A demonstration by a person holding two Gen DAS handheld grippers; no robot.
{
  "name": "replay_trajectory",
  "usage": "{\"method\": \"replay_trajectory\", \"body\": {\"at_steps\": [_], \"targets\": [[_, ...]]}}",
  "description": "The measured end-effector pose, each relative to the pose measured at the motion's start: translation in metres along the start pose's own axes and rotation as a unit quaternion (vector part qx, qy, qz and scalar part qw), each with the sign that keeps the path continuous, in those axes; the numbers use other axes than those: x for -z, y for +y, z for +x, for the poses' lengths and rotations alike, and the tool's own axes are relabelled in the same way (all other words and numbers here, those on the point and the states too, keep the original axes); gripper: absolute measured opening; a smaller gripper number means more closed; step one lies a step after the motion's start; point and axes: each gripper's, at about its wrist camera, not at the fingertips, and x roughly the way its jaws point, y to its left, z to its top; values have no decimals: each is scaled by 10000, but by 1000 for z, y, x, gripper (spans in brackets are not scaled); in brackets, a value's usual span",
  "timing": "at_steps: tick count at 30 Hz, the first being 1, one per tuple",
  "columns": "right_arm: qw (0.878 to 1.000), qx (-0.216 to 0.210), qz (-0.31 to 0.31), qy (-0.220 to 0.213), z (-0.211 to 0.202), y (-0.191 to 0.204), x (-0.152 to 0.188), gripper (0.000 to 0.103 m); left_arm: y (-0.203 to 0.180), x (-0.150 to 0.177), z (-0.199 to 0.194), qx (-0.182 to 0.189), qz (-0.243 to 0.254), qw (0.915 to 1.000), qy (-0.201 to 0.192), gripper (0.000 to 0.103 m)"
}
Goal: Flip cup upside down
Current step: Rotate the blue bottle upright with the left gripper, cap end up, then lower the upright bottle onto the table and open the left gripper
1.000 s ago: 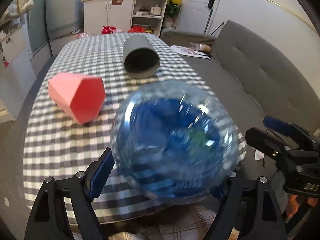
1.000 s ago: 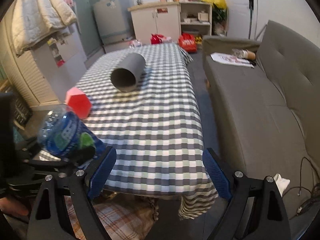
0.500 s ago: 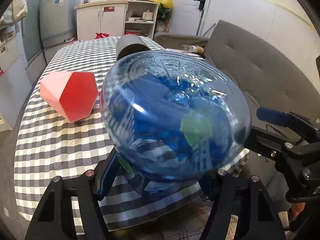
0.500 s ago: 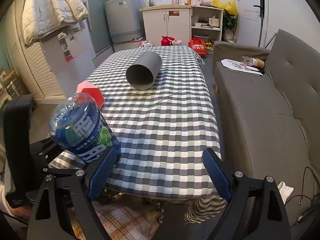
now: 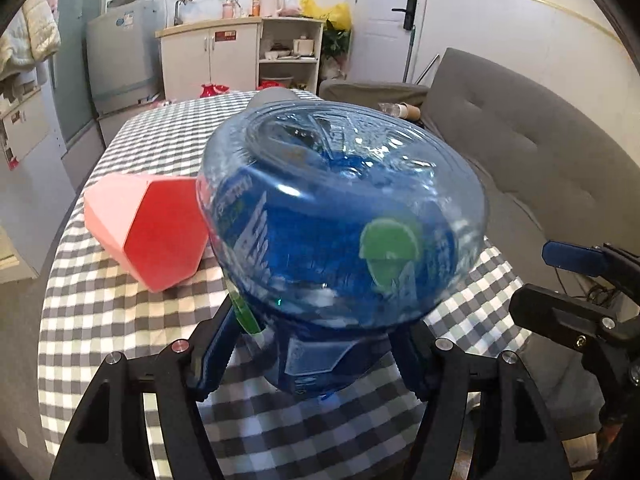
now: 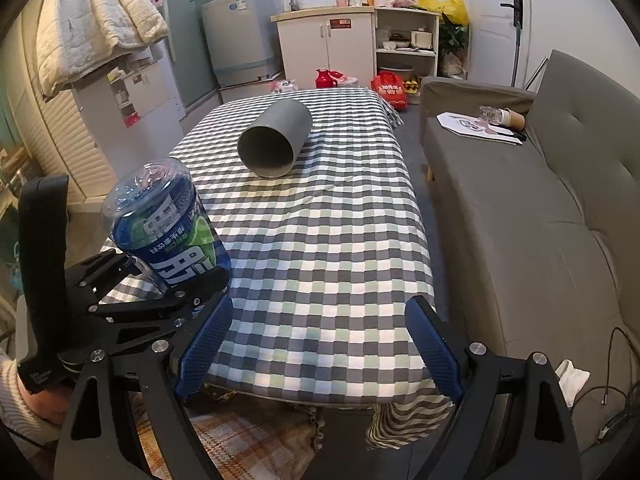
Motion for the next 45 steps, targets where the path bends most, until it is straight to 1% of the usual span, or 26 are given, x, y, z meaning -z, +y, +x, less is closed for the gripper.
{"method": "replay_trajectory", "body": {"at_steps": [4, 6, 8, 12, 15, 18, 21, 23, 26, 30, 32, 33, 36, 38, 39, 40, 41, 42, 44, 45], "targets": [[10000, -27, 12, 88, 8, 1, 0, 88, -8, -13, 3, -181, 183, 9994, -232, 72], [9999, -47, -19, 135, 11, 3, 1, 88, -6, -22, 7, -198, 190, 9993, -247, 72], [9998, -60, -61, 167, 13, 5, 1, 88, -3, -23, 8, -145, 115, 9996, -226, 72], [9998, -58, -61, 185, 16, 6, 0, 88, 0, -13, 2, -29, 89, 9999, -126, 72], [9998, -42, -32, 208, 17, 8, 1, 88, 0, -3, 3, 28, 97, 9999, 81, 72], [9997, -51, -54, 218, 18, 10, 1, 88, 0, -2, 1, 20, 114, 9999, 80, 72], [9997, -59, -76, 220, 15, 11, 0, 88, 5, -3, 1, 91, -22, 9999, 99, 76], [9998, -35, -67, 194, 11, 10, -1, 88, 11, -4, 3, 23, -64, 9999, 154, 86], [9999, -15, -54, 160, 4, 11, -2, 88, 12, 3, -3, 63, -32, 9998, 196, 86], [9999, -10, -97, 102, -8, 15, -3, 88, 13, 13, -17, -3, -6, 9996, 268, 86], [9999, -15, -133, 19, -16, 19, -3, 88, 18, 16, -28, -38, -44, 9997, 241, 86], [9999, -22, -144, -20, -20, 21, -2, 88, 21, 17, -35, -70, -28, 9999, 142, 86], [9996, -29, -169, -216, -31, 27, -1, 88, 32, 17, -59, -236, -237, 9994, -126, 86], [9992, -42, -156, -368, -37, 32, 0, 88, 40, 16, -76, -425, -375, 9977, -369, 87], [9987, -43, -148, -477, -41, 36, 1, 88, 45, 15, -86, -528, -458, 9962, -518, 89], [9983, -22, -157, -567, -43, 40, 1, 88, 49, 14, -93, -581, -532, 9949, -632, 94], [9978, 0, -173, -633, -45, 44, 2, 89, 54, 14, -101, -614, -621, 9933, -763, 97], [9971, 17, -196, -738, -47, 50, 2, 90, 60, 14, -110, -657, -717, 9911, -909, 98], [9958, 33, -217, -893, -50, 57, 2, 100, 69, 13, -121, -775, -880, 9869, -1112, 100], [9952, 50, -233, -953, -51, 61, 3, 103, 71, 14, -124, -843, -956, 9848, -1182, 101]]}}
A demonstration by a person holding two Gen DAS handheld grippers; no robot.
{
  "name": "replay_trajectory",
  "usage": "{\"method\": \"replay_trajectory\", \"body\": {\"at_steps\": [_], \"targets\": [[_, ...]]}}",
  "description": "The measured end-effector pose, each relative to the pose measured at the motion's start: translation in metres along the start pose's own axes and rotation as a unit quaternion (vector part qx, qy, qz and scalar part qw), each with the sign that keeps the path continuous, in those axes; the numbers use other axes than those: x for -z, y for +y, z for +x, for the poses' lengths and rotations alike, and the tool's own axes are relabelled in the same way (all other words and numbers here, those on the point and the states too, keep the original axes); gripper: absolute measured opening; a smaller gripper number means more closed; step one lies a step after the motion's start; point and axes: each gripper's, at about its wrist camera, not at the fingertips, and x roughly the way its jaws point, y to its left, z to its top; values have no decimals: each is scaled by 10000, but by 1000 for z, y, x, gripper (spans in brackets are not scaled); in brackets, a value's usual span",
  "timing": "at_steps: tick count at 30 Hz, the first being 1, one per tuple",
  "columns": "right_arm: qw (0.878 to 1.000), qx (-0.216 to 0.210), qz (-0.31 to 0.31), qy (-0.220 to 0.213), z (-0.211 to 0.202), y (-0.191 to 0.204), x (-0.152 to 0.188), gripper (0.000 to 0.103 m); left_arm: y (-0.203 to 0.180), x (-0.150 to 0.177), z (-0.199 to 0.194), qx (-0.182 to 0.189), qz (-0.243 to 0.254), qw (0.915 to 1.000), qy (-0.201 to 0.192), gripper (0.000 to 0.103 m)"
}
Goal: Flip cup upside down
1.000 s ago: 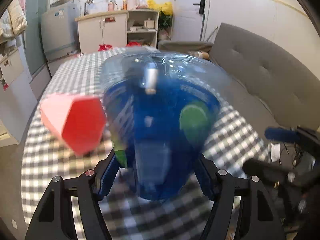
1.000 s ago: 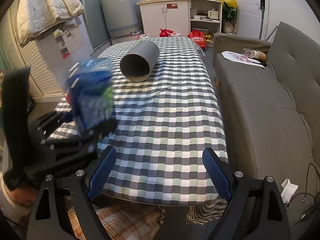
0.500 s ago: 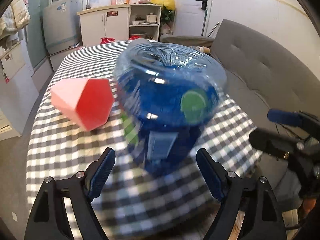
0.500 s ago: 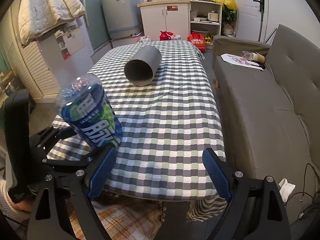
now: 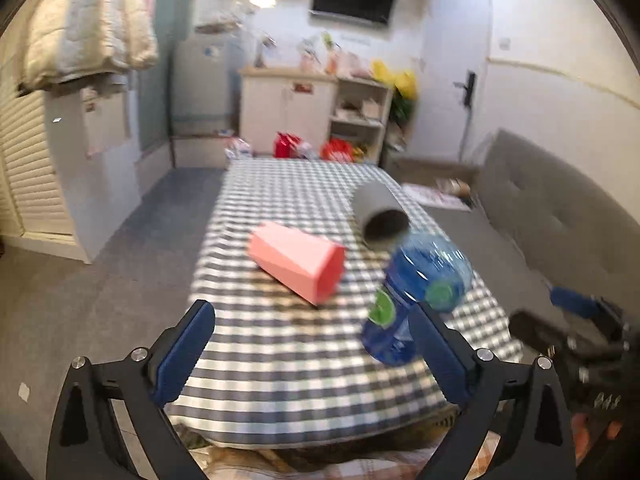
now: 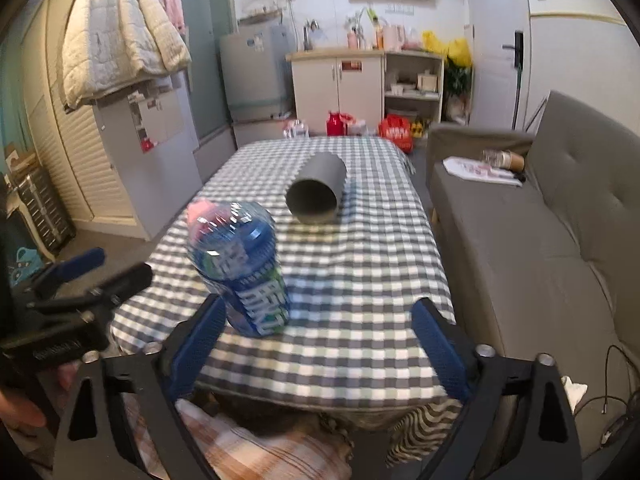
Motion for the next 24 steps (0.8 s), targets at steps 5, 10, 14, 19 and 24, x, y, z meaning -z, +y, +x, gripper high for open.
{"method": "replay_trajectory", "body": {"at_steps": [5, 10, 14, 19, 24], "targets": [[9999, 116, -56, -94, 3, 11, 4, 103, 18, 6, -6, -242, -55, 9997, -53, 101], [9995, 250, 85, -183, 7, 11, 12, 103, 29, 13, -12, -422, 50, 9988, -231, 101], [9985, 345, 305, -290, 5, 4, 15, 103, 29, 18, -16, -534, 84, 9978, -385, 101], [9976, 373, 437, -394, 0, -1, 16, 103, 24, 24, -24, -518, 180, 9972, -518, 101], [9972, 415, 412, -468, -4, -2, 17, 103, 19, 27, -23, -495, 263, 9971, -510, 102]]}}
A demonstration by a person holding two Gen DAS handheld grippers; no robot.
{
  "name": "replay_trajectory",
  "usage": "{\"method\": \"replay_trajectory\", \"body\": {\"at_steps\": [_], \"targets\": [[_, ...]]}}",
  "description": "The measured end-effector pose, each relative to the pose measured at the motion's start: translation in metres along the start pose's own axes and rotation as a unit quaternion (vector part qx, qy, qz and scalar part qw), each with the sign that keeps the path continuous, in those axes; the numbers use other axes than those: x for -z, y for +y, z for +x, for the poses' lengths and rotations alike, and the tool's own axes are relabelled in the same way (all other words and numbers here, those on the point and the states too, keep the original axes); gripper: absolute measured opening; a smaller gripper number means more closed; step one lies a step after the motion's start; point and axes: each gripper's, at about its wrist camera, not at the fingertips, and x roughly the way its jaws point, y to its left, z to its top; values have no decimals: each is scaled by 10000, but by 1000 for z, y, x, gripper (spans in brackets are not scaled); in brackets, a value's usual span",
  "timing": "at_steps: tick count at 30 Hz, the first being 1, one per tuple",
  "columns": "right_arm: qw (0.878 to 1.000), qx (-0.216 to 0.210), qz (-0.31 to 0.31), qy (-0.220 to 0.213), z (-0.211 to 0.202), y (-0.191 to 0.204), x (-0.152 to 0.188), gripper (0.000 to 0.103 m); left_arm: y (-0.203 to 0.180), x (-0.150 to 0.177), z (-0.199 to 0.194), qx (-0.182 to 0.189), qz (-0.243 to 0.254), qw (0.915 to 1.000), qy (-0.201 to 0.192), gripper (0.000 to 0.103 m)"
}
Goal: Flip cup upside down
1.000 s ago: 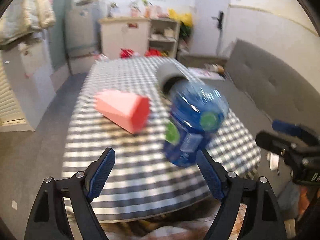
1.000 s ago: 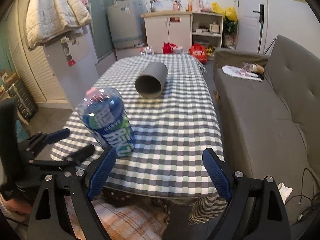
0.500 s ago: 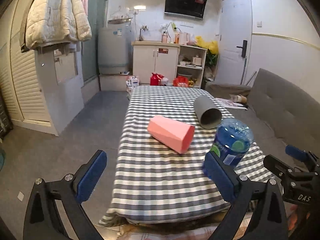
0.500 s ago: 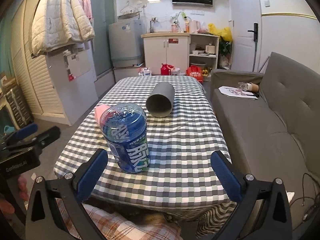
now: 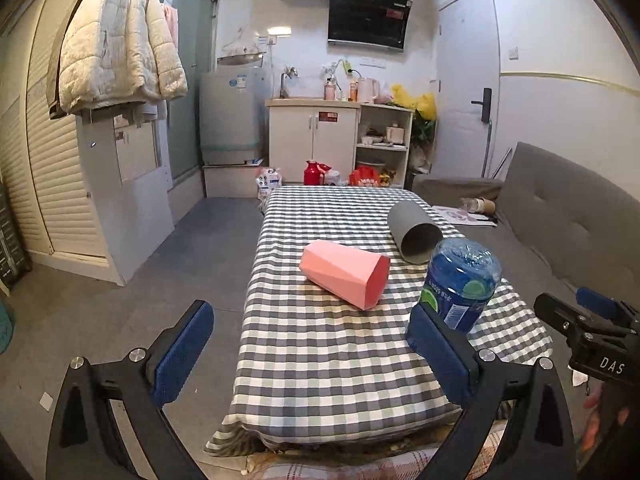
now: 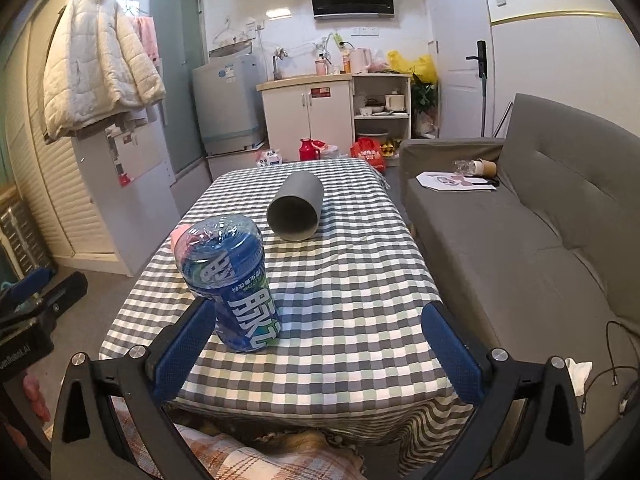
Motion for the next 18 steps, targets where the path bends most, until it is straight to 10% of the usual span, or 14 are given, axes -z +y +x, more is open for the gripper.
{"method": "replay_trajectory", "body": {"at_steps": [18], "targets": [[9998, -7, -183, -33, -2, 10, 0, 103, -4, 2, 4, -6, 61, 9999, 94, 102]]}}
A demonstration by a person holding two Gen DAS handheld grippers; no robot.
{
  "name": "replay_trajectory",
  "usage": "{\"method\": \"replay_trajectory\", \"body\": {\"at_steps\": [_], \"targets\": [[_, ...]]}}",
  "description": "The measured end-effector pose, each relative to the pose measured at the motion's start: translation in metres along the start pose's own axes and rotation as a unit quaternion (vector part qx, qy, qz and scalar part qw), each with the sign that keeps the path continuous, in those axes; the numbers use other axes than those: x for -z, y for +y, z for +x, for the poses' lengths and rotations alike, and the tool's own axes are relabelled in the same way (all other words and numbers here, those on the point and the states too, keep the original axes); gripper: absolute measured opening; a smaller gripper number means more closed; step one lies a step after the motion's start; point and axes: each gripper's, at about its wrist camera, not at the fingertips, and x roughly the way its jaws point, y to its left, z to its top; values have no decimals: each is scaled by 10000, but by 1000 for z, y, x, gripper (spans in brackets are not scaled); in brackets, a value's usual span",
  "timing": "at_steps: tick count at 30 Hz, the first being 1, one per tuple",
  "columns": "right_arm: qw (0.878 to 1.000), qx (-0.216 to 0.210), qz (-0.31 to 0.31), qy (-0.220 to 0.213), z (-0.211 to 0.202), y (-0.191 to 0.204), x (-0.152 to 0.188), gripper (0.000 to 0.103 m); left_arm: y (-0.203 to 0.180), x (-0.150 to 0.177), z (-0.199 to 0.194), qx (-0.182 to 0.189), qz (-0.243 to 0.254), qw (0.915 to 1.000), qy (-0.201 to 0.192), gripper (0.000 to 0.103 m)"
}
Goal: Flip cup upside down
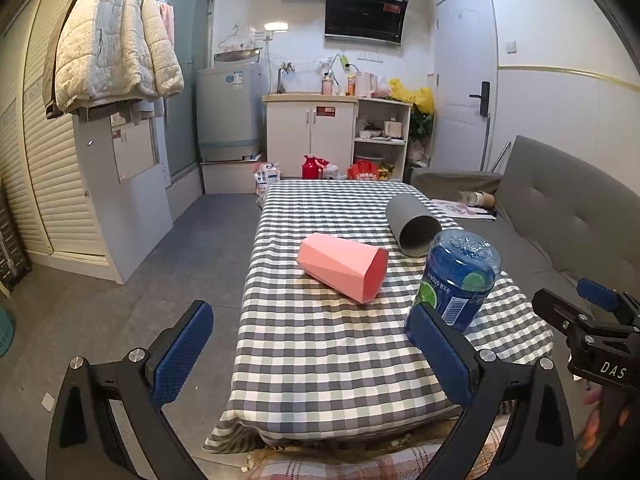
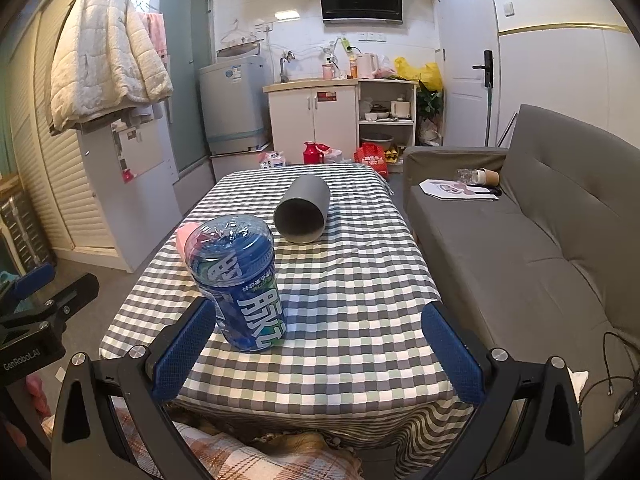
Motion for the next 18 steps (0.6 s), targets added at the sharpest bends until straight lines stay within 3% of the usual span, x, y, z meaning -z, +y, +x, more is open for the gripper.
{"method": "replay_trajectory", "body": {"at_steps": [18], "targets": [[10000, 9, -28, 6, 0, 1, -1, 103, 0, 2, 4, -30, 4, 10000, 36, 103]]}}
